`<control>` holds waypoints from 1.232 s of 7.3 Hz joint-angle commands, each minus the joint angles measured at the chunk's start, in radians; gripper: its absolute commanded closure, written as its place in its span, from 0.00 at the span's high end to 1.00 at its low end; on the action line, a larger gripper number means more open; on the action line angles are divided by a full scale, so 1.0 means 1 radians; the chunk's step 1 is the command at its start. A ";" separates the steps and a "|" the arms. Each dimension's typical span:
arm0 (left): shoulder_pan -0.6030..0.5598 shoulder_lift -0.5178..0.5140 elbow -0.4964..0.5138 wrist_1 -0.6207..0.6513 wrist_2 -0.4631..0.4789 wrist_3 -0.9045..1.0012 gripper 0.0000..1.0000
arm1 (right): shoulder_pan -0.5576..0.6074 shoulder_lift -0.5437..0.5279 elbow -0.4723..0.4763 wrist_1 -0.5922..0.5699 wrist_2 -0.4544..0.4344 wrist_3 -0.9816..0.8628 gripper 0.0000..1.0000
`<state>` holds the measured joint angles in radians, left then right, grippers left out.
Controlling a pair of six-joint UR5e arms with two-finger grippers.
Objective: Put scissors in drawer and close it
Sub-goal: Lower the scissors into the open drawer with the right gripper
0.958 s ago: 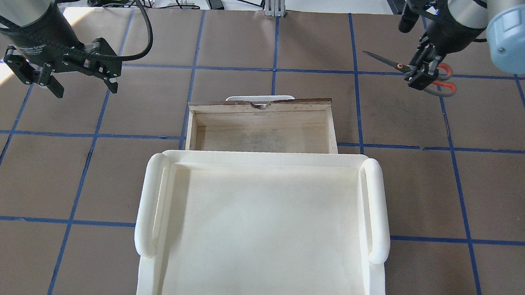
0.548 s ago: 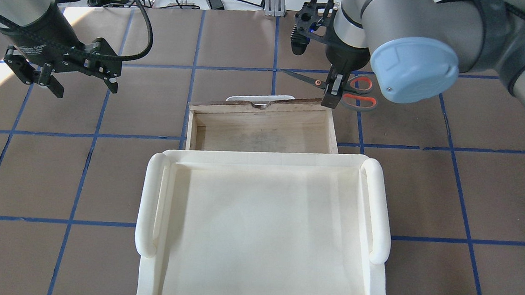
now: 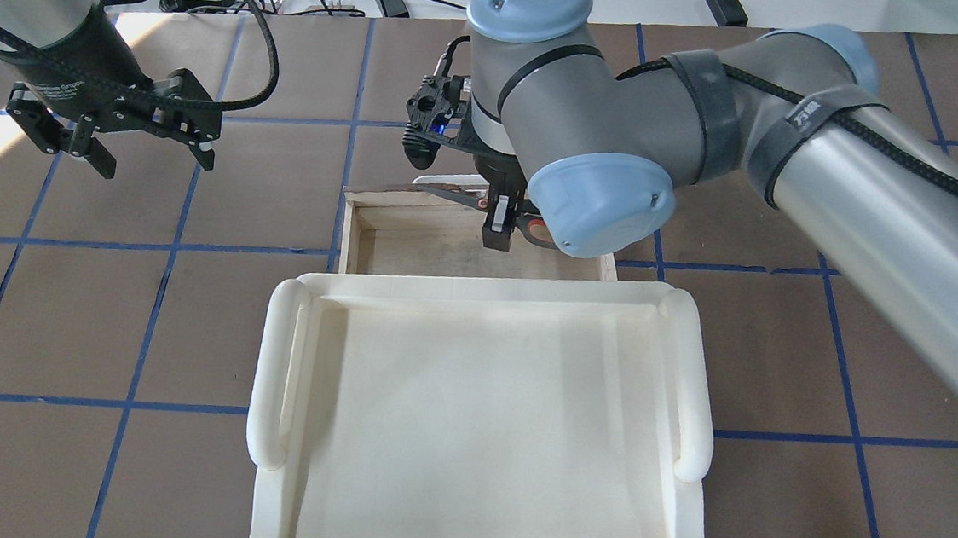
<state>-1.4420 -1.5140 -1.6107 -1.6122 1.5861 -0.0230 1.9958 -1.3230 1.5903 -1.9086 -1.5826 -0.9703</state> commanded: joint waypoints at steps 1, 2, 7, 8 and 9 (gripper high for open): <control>0.000 0.000 0.000 0.000 0.000 0.000 1.00 | 0.035 0.045 0.002 -0.039 0.004 0.036 0.00; 0.000 0.000 0.000 0.000 0.000 0.000 1.00 | 0.038 0.054 0.011 -0.038 0.006 0.035 0.00; -0.001 0.005 0.000 0.002 -0.002 0.002 1.00 | 0.055 0.090 0.037 -0.043 -0.003 0.016 0.00; -0.001 0.005 0.000 0.002 -0.001 0.002 1.00 | 0.055 0.091 0.063 -0.075 -0.005 0.016 0.00; 0.000 0.005 0.000 0.002 0.000 0.000 1.00 | 0.055 0.093 0.072 -0.087 -0.004 0.016 0.00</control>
<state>-1.4432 -1.5099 -1.6107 -1.6106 1.5846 -0.0220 2.0504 -1.2327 1.6445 -1.9747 -1.5868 -0.9532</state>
